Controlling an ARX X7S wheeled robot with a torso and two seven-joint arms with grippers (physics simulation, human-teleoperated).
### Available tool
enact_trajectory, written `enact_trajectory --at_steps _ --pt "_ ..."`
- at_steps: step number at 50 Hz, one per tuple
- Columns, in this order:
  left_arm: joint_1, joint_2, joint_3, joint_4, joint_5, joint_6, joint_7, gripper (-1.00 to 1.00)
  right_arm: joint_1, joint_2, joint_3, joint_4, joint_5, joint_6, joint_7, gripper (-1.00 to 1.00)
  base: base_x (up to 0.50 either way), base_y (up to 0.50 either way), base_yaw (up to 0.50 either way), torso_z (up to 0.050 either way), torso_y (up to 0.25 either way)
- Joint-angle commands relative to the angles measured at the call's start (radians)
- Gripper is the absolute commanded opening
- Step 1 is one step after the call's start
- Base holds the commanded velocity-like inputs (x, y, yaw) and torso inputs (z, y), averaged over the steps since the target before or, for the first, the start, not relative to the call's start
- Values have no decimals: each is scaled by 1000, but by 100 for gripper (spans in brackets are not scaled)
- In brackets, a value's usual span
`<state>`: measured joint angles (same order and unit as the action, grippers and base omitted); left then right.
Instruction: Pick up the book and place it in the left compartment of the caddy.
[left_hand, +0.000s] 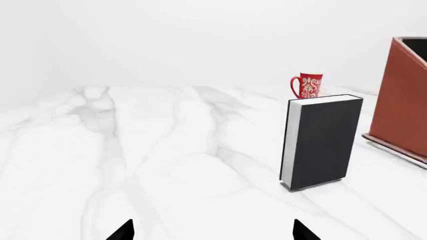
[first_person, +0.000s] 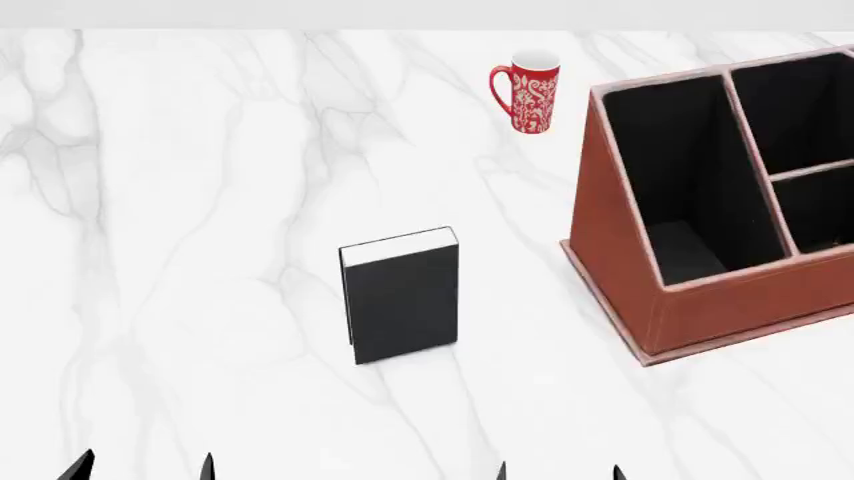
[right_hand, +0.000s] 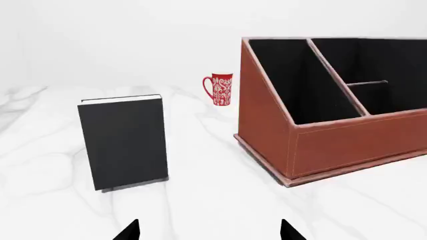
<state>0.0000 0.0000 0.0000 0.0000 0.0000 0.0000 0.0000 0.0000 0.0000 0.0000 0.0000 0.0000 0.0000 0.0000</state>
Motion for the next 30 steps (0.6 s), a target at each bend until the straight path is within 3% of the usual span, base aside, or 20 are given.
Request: enact_trajectory --at_steps 1,11,30 --pt "0 -10 11 0 -10 0 -11 100 0 9 -13 0 9 0 13 100 0 0 0 0 0" --pt "-3 -39 50 58 -42 -82 -53 100 -9 43 -45 -62 49 41 48 100 0 0 0 0 0" --pt "-38 -88 63 287 -106 -375 -96 100 34 111 -7 -326 111 326 115 100 0 0 0 0 0"
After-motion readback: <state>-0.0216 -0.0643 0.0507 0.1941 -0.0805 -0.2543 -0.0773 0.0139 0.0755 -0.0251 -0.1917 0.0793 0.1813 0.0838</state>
